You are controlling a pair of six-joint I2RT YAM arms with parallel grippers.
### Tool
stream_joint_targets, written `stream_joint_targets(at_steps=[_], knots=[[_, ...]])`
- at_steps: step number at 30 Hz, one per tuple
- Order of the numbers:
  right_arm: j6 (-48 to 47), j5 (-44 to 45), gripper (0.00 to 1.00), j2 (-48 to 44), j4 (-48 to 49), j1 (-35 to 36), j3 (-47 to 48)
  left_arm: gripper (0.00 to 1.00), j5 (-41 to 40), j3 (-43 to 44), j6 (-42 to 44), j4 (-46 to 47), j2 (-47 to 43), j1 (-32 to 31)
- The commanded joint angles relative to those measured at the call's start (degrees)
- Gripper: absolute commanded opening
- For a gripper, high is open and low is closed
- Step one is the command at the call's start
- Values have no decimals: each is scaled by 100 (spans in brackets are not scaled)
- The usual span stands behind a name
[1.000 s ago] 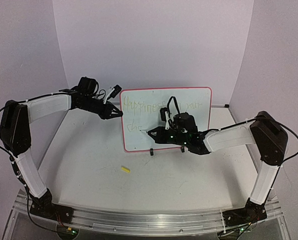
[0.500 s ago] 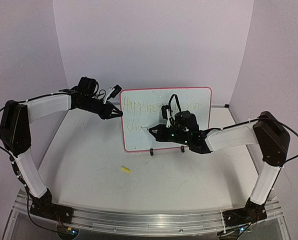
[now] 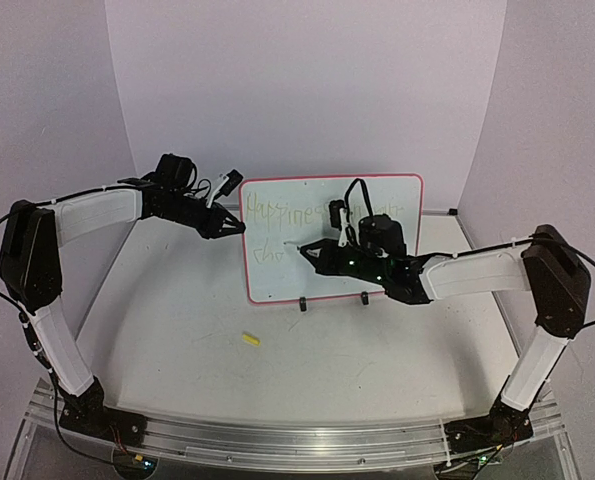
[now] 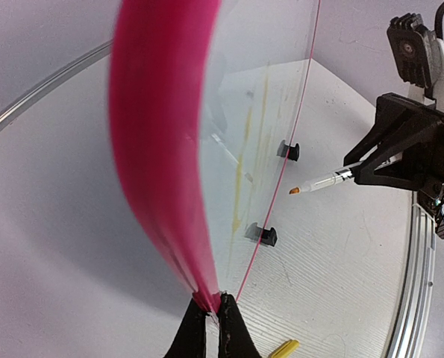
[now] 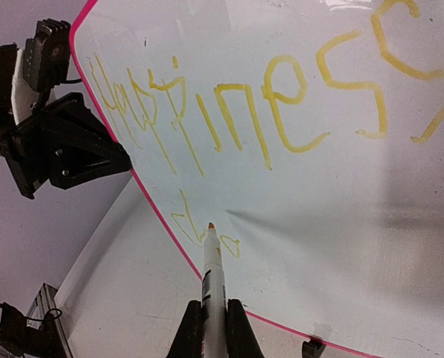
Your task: Write a sentence on the whiteboard
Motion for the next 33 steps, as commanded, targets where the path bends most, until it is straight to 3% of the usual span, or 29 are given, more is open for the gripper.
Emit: stream_joint_targets(at_steps=[1,33], knots=[[-18,111,0,-32,52,-22,16,0,81,71,172,42,-195,-81],[162,407,0,337,-192,-17,-57,0,90,80,167,46,-193,-80]])
